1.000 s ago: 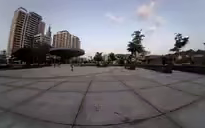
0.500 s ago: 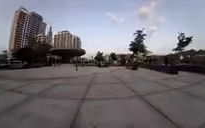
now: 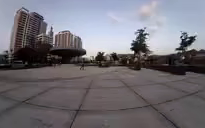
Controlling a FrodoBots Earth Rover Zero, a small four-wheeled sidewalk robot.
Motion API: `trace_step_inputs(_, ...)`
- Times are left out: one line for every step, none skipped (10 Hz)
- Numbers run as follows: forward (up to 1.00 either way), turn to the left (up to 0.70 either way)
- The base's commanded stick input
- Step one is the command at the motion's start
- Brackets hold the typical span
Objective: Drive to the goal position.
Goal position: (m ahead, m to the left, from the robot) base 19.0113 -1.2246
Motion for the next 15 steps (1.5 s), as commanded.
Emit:
trace_step_inputs(1.00, 0.00)
trace_step_inputs(1.00, 0.00)
trace_step_inputs(1.00, 0.00)
trace_step_inputs(1.00, 0.00)
trace_step_inputs(1.00, 0.00)
trace_step_inputs(1.00, 0.00)
trace_step_inputs(1.00, 0.00)
trace_step_inputs(1.00, 0.00)
trace_step_inputs(1.00, 0.00)
trace_step_inputs(1.00, 0.00)
trace_step_inputs(1.00, 0.00)
trace_step_inputs(1.00, 0.00)
trace_step_inputs(1.00, 0.00)
trace_step_inputs(1.00, 0.00)
trace_step_inputs(1.00, 0.00)
